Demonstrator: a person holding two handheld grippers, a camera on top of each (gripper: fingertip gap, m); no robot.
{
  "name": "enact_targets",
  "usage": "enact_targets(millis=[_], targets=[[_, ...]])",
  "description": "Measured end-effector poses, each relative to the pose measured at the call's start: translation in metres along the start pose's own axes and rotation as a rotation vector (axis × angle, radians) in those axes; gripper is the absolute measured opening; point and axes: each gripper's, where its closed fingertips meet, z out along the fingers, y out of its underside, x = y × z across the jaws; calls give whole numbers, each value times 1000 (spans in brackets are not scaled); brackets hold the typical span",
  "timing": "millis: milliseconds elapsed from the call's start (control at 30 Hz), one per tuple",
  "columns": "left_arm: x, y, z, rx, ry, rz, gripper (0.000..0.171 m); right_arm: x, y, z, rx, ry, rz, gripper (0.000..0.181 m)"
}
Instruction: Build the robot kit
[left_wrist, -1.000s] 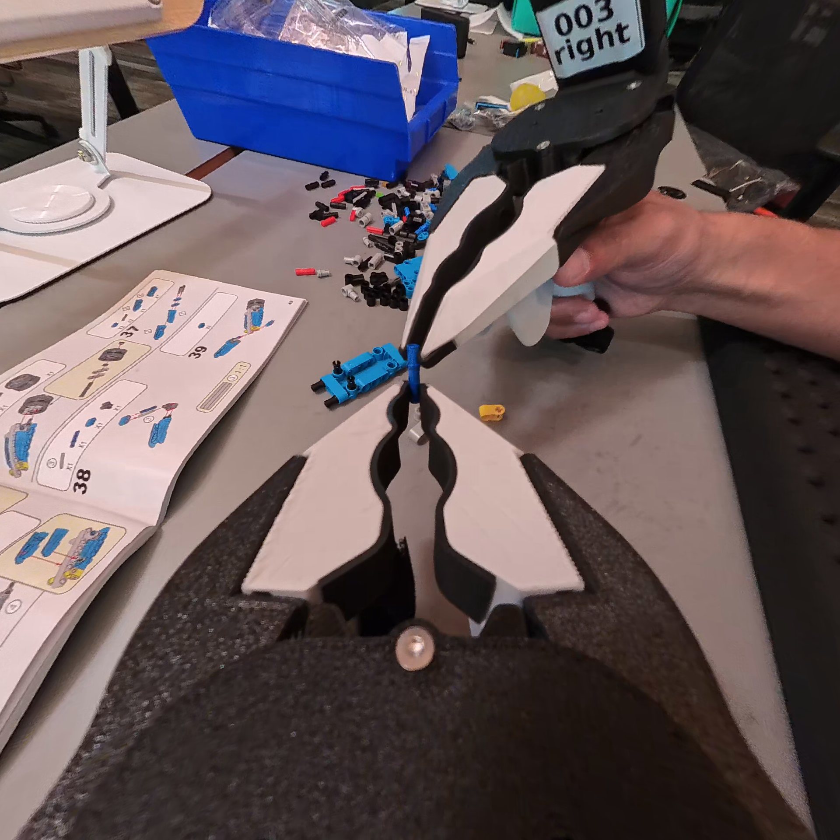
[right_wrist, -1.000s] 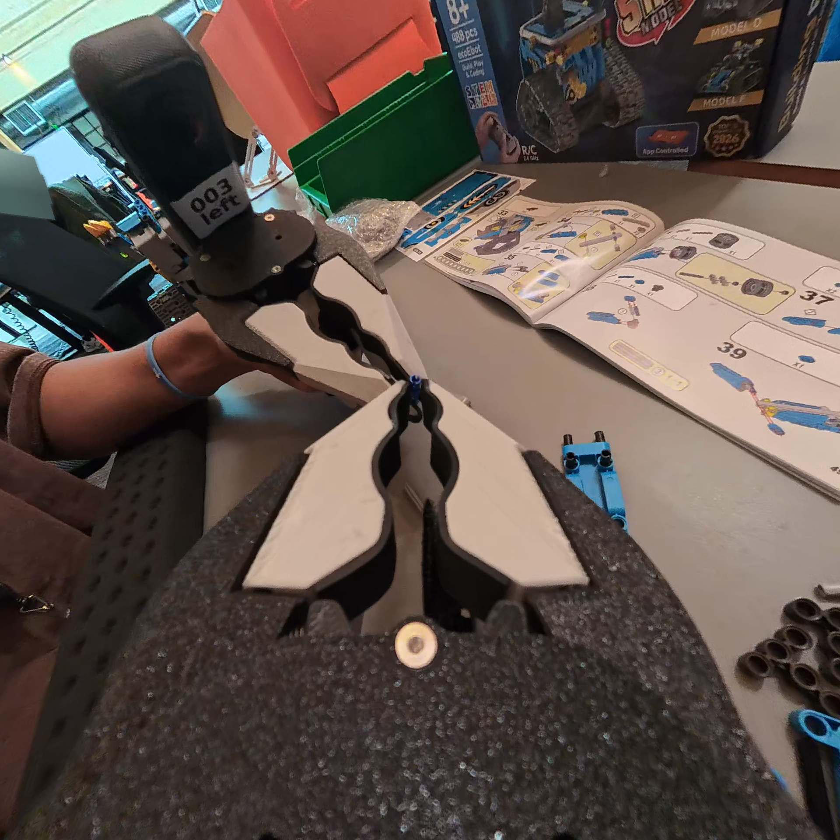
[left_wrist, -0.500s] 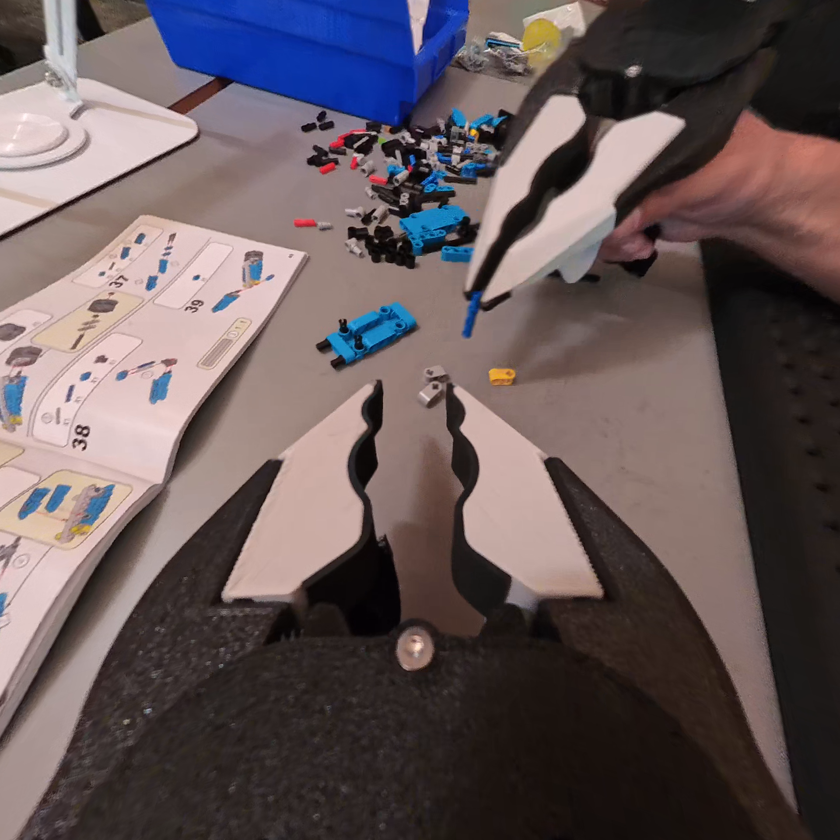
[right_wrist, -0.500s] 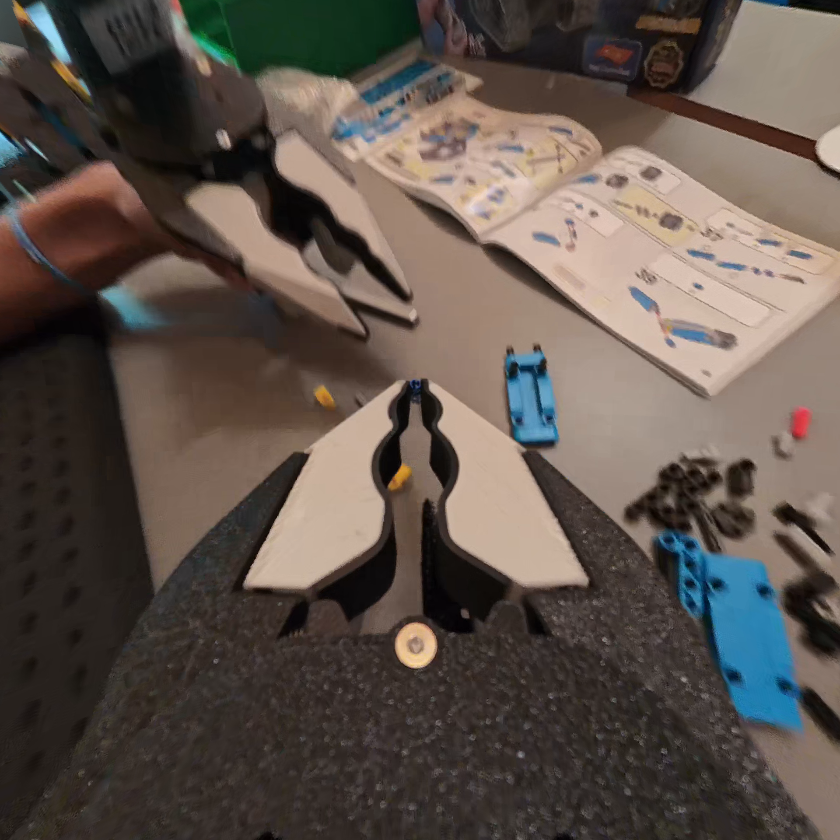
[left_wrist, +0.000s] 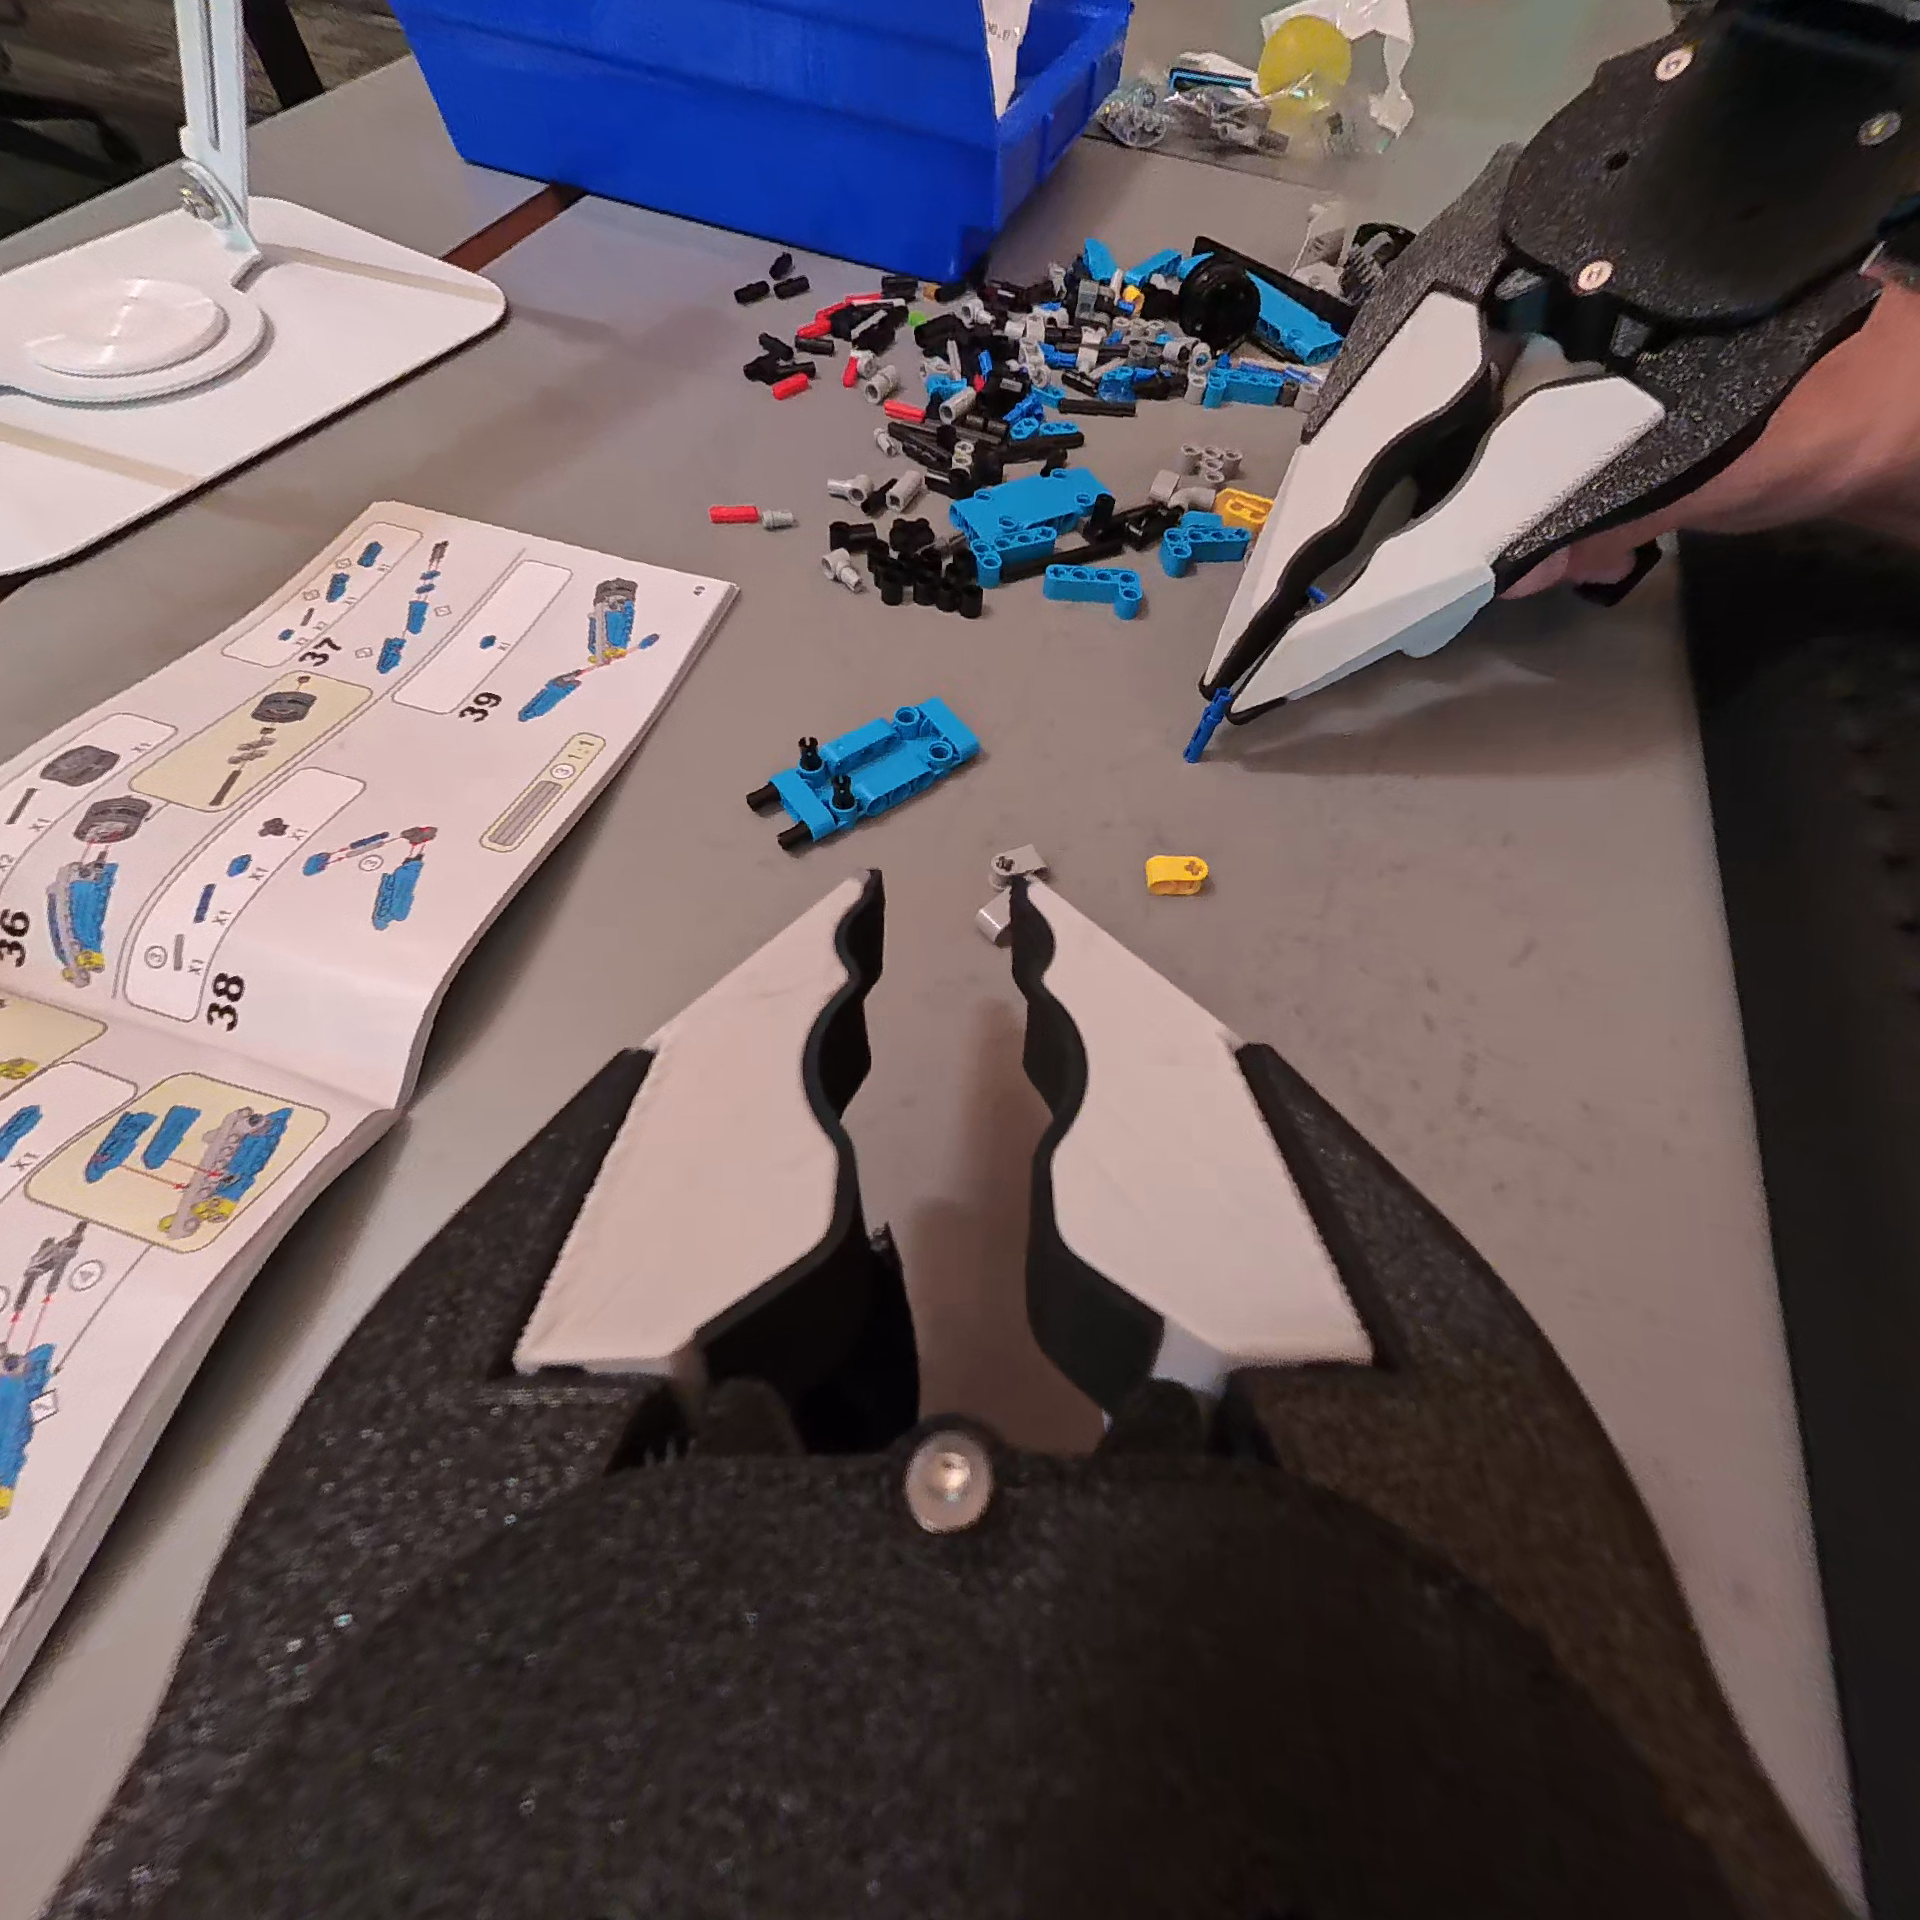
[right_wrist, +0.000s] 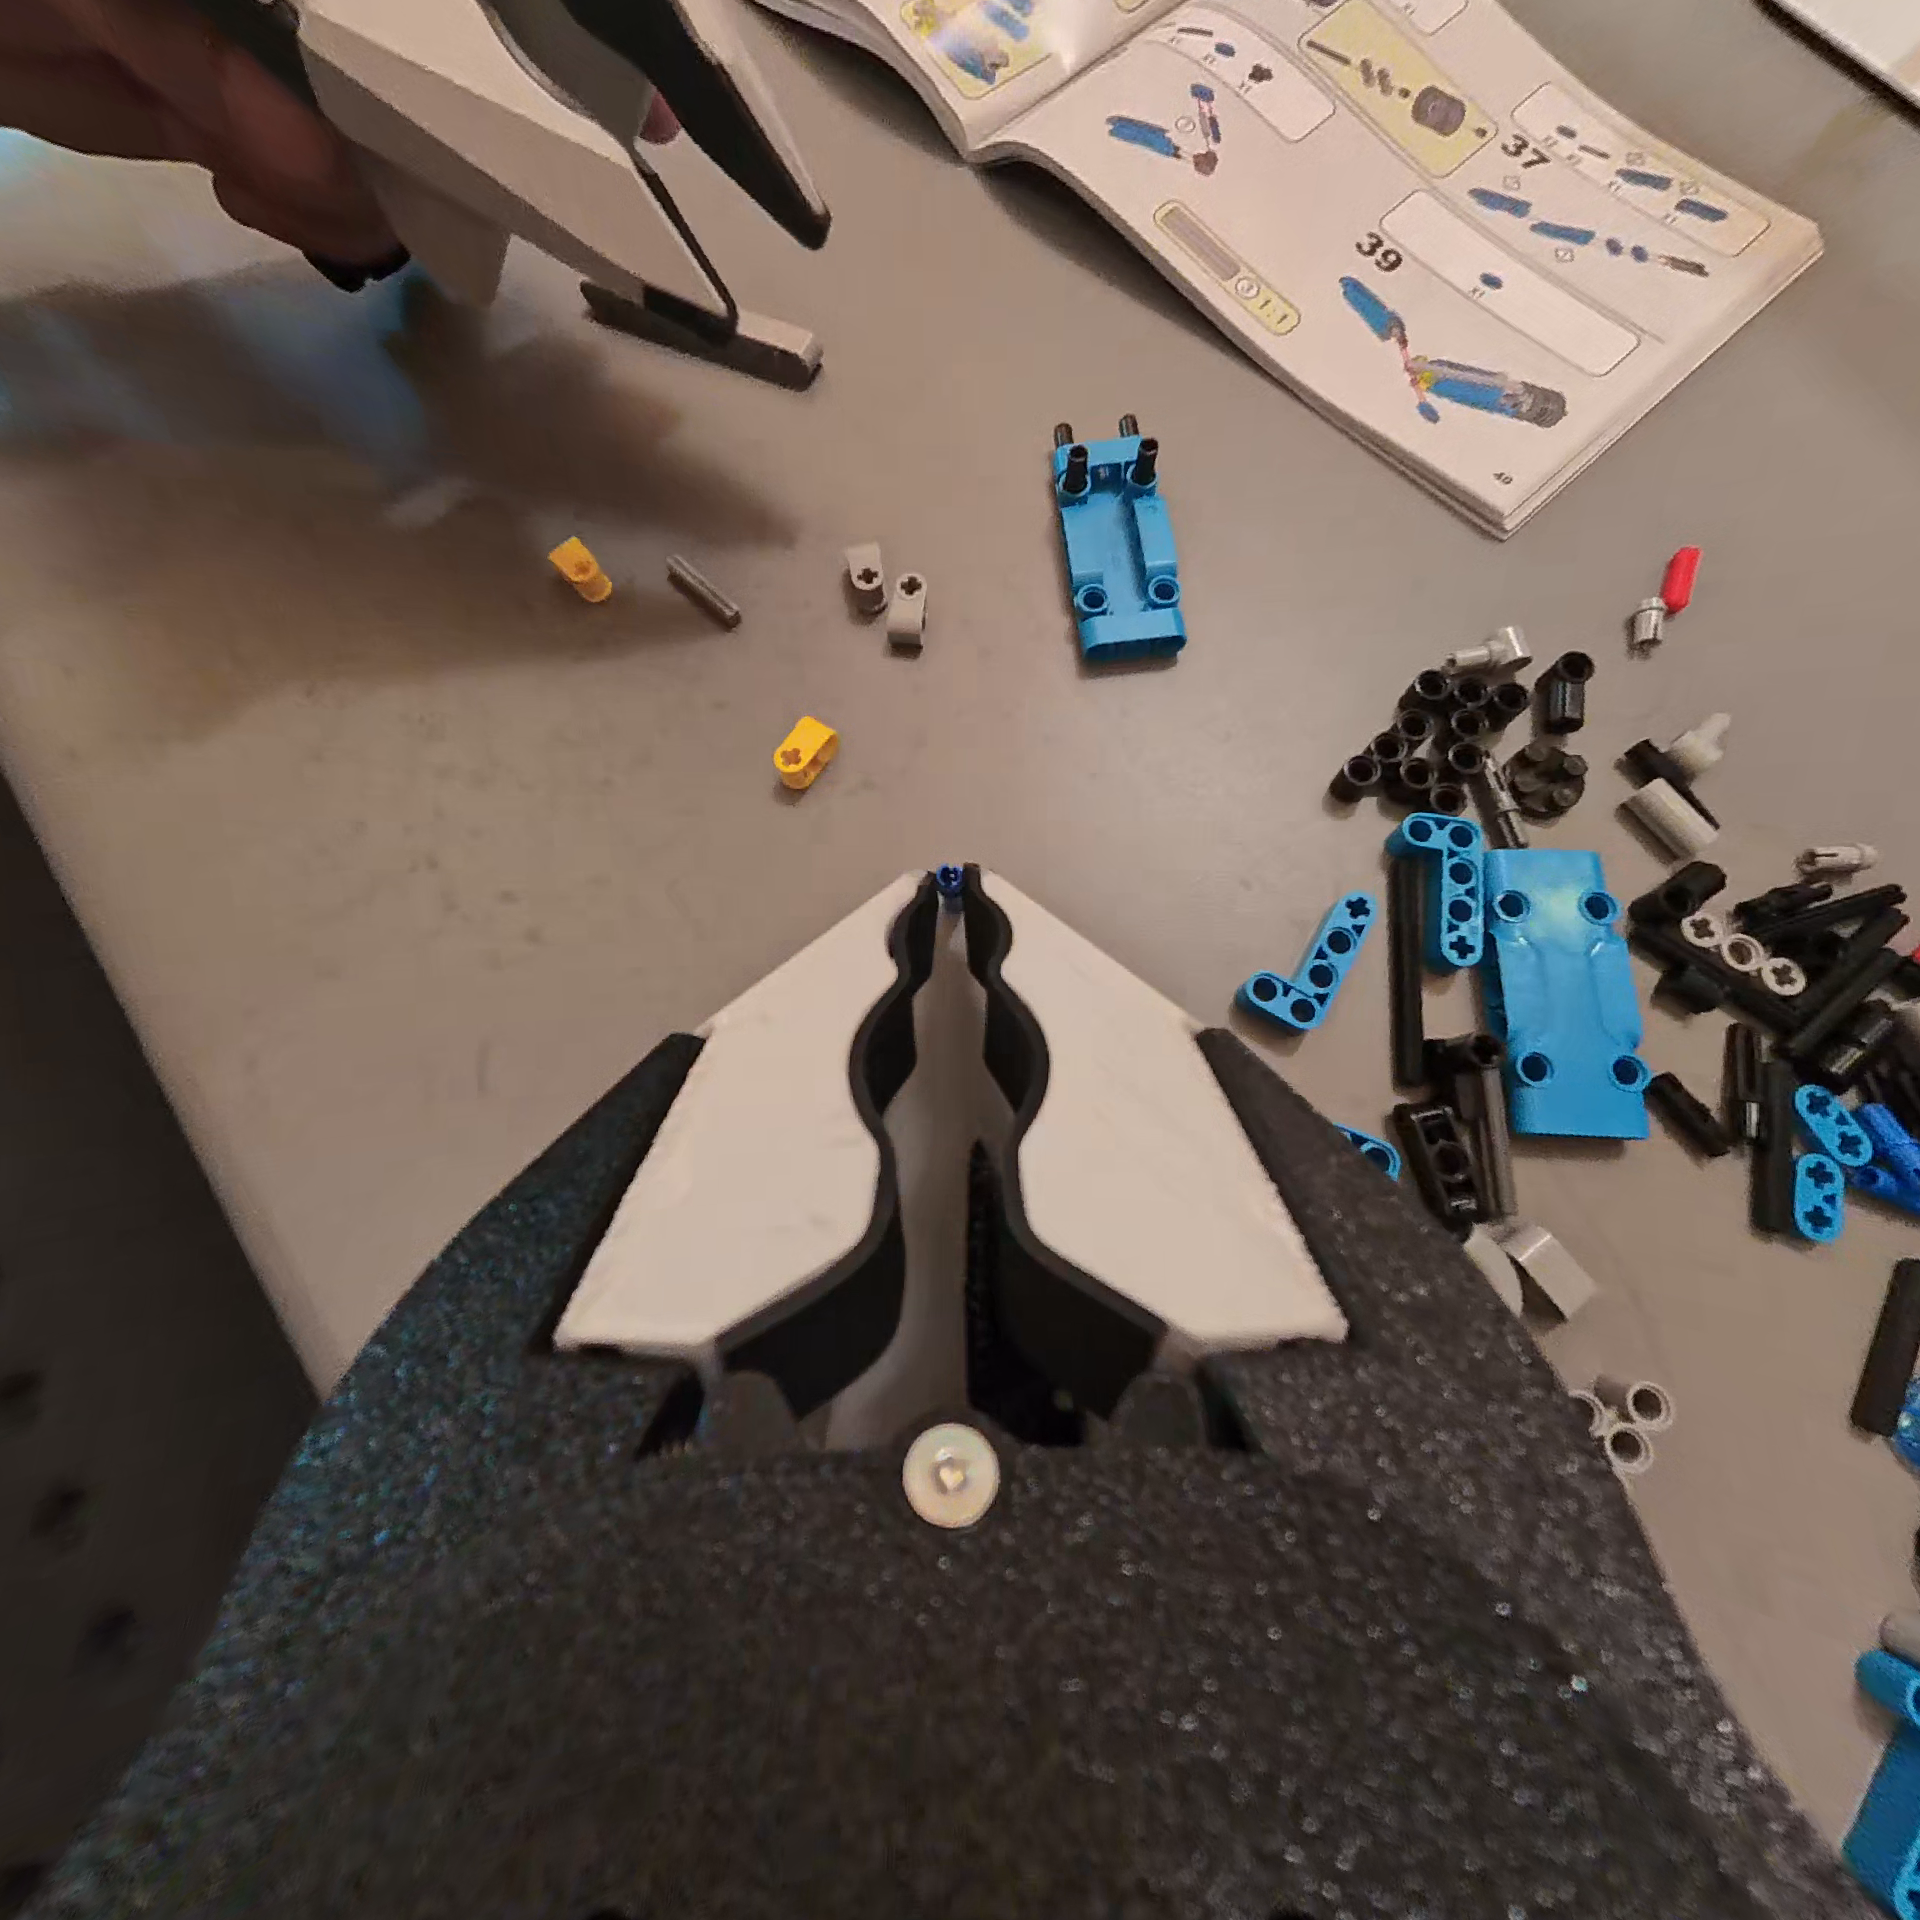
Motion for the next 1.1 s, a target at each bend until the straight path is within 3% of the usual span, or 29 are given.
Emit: enact_targets(millis=[1100], targets=[[0, 5, 1, -27, 5, 3, 23, -4, 10, 12, -150, -37, -38, 12]])
